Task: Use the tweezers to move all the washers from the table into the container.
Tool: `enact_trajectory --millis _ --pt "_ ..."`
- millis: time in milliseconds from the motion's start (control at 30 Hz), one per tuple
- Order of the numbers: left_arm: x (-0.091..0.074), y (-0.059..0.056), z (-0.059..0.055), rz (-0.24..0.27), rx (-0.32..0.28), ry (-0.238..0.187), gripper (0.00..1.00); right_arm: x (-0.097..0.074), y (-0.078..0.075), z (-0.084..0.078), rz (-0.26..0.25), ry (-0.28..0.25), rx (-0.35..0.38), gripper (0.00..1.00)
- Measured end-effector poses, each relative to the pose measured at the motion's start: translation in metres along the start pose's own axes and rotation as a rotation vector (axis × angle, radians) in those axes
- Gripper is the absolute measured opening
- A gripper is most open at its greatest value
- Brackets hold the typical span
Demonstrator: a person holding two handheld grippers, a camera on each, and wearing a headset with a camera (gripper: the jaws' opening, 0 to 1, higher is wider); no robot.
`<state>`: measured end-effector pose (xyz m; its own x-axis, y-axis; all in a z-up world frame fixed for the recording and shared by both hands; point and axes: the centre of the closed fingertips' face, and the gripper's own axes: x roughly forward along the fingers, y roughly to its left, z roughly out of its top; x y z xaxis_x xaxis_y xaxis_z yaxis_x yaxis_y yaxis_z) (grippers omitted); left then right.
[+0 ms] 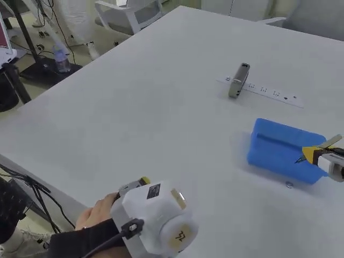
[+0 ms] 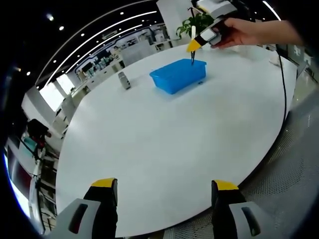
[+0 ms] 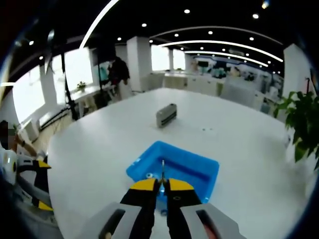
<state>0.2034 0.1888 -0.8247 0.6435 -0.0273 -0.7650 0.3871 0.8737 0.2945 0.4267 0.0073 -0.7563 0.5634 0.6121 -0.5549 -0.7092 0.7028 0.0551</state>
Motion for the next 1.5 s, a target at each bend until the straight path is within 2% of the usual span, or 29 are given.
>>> enact_trajectory --millis 300,633,900,1133,1367,1400,1433,1467,1500 --pt "-0.001 0.001 0.000 0.003 0.000 -0.001 0.78 -0.009 0.002 -0.011 0.000 0.009 0.039 0.04" --pt "-0.001 0.001 0.000 0.002 0.001 0.001 0.78 -0.003 0.009 -0.032 0.012 0.037 0.040 0.04" --pt "0.000 0.001 0.000 0.003 -0.001 0.004 0.78 0.006 0.007 -0.045 0.017 0.068 0.039 0.04" --pt "0.001 0.001 -0.001 0.001 -0.001 0.007 0.78 0.017 0.002 -0.053 0.023 0.088 0.031 0.04" --pt "0.001 0.001 -0.002 0.002 -0.005 0.011 0.78 0.017 0.003 -0.053 0.019 0.099 0.016 0.04" --pt "0.001 0.001 -0.001 0.009 -0.009 0.011 0.78 0.017 0.003 -0.055 0.018 0.100 0.015 0.04" --pt "0.003 0.009 -0.001 0.073 -0.033 0.005 0.80 0.018 0.002 -0.055 0.017 0.101 0.014 0.04" --pt "0.007 0.014 0.003 0.113 -0.028 -0.013 0.81 0.018 0.002 -0.055 0.015 0.101 0.013 0.04" --pt "0.009 0.023 -0.002 0.190 -0.029 0.018 0.81 0.019 0.001 -0.055 0.014 0.103 0.012 0.04"
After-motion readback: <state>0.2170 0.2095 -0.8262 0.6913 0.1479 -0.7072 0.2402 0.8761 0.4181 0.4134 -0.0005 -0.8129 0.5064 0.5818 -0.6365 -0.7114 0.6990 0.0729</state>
